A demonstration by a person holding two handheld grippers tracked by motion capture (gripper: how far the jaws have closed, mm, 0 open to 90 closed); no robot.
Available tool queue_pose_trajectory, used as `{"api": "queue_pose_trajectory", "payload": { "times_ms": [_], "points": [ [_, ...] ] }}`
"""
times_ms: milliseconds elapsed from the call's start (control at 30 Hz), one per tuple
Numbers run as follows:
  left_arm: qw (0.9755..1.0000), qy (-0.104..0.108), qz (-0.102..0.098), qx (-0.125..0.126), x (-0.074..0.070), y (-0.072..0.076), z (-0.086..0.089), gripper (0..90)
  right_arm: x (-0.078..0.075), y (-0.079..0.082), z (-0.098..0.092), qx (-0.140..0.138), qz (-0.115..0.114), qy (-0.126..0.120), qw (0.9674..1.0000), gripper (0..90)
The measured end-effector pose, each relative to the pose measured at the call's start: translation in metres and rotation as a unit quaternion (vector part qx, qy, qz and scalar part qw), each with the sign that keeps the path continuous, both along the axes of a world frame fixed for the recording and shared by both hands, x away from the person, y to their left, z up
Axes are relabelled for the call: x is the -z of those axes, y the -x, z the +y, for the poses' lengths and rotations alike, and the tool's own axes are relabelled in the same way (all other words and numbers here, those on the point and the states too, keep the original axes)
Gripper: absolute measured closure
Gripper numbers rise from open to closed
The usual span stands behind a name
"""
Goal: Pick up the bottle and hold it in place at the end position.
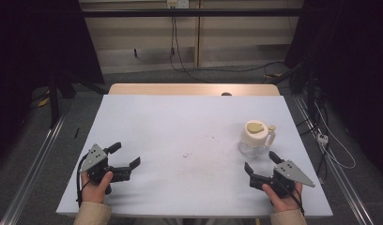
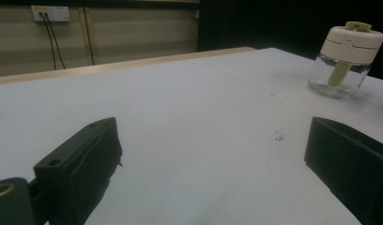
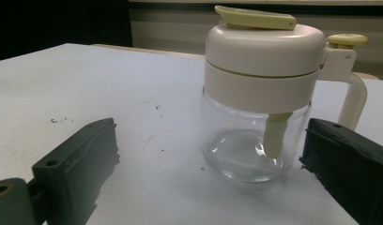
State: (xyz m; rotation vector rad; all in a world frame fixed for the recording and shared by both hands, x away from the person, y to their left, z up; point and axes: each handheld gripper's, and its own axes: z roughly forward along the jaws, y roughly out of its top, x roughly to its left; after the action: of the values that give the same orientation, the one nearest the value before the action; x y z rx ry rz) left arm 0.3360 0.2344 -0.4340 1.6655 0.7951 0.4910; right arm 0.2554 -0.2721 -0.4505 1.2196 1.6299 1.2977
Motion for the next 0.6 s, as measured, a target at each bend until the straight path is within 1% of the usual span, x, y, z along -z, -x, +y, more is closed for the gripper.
{"api": "queue_pose_trajectory", "payload": {
  "times_ms": [100, 167, 233, 267, 333, 367, 533, 600],
  "points": [
    [1.0, 0.0, 0.0, 0.0, 0.0, 0.0, 0.0, 3.6, 0.0, 0.0, 0.0, 0.001, -0.001, 0.002, 1.0, 3.6],
    [1.0, -0.002, -0.001, -0.001, 0.0, -0.001, 0.0, 3.6, 0.0, -0.001, 0.0, 0.002, 0.001, -0.001, 1.0, 3.6],
    [1.0, -0.001, -0.002, -0.003, -0.001, 0.0, 0.001, 3.6, 0.0, -0.001, 0.0, 0.001, 0.001, 0.001, 1.0, 3.7],
    [1.0, -0.001, -0.003, -0.004, -0.001, 0.0, 0.001, 3.6, 0.0, -0.003, 0.0, 0.002, 0.001, 0.007, 1.0, 3.8],
    [1.0, 0.004, -0.002, -0.004, -0.002, -0.001, 0.001, 3.6, 0.0, -0.005, -0.001, 0.005, 0.002, 0.005, 1.0, 3.8],
    [1.0, 0.007, 0.001, -0.003, -0.002, -0.001, 0.001, 3.6, 0.001, -0.009, -0.002, 0.011, 0.004, 0.005, 0.9999, 3.8],
    [0.9999, 0.01, -0.002, -0.002, -0.003, -0.001, 0.003, 3.6, 0.001, -0.018, -0.003, 0.024, 0.009, 0.005, 0.9997, 3.9],
    [0.9999, 0.01, -0.003, -0.002, -0.003, -0.001, 0.003, 3.6, 0.001, -0.02, -0.003, 0.027, 0.01, -0.002, 0.9996, 3.9]
  ]
}}
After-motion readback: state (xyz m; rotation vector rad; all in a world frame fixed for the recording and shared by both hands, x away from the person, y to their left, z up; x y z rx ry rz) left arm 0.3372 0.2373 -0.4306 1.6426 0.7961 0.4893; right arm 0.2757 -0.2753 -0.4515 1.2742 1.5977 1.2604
